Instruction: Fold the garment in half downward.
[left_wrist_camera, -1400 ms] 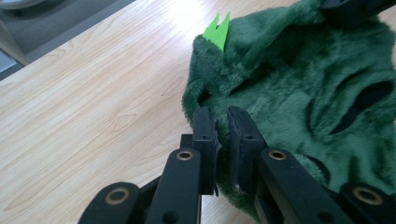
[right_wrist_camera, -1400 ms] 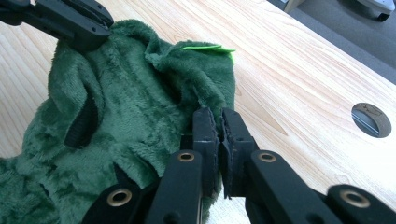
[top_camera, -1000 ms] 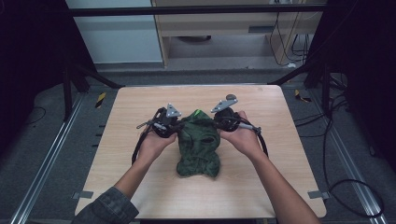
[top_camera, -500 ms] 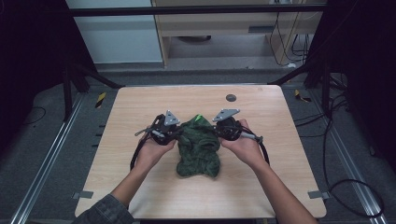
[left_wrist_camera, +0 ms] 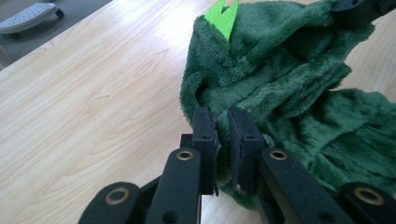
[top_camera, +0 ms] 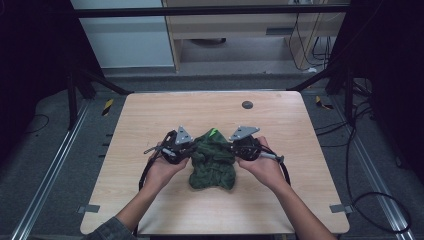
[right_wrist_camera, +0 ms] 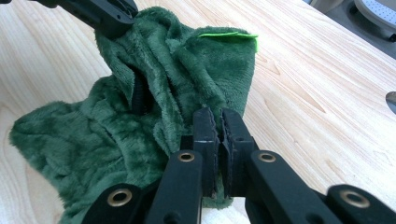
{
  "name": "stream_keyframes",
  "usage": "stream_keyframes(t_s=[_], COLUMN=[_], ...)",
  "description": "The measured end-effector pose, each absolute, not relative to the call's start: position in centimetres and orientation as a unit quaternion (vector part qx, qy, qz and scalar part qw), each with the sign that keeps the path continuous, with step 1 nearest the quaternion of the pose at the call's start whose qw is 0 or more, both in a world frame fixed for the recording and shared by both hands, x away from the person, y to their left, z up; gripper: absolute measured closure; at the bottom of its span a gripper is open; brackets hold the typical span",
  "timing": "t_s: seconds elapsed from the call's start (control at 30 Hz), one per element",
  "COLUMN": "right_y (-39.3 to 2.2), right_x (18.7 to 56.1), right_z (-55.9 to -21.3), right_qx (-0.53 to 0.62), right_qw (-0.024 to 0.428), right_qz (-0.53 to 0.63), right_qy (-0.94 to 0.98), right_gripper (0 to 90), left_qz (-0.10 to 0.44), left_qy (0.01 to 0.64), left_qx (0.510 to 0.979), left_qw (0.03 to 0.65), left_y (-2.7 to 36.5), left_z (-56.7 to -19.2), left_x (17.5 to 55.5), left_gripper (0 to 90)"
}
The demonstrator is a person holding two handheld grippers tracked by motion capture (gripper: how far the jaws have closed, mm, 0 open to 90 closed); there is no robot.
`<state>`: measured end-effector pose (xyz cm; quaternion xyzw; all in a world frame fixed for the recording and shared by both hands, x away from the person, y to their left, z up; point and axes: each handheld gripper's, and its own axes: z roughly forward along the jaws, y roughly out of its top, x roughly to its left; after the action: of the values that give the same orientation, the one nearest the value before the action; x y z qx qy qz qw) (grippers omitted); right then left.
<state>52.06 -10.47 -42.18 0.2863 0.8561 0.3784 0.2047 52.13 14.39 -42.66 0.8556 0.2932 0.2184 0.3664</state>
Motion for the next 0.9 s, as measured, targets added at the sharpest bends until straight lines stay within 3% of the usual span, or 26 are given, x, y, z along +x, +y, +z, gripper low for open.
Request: stream_keyframes(t_s=[0.9], right_y=[-11.0], right_x=[48.4], right_z=[-43.5], right_qx=[0.267], right_qw=[0.204], right_qz=[0.385], right_qy=[0.860], right_gripper=[85.7], left_qz=[0.196], left_qy=[0.275], left_qx=[0.859], left_qw=[0.385], left_y=[14.5], left_z=[-43.8], left_x=[48.6], left_gripper=[82.0])
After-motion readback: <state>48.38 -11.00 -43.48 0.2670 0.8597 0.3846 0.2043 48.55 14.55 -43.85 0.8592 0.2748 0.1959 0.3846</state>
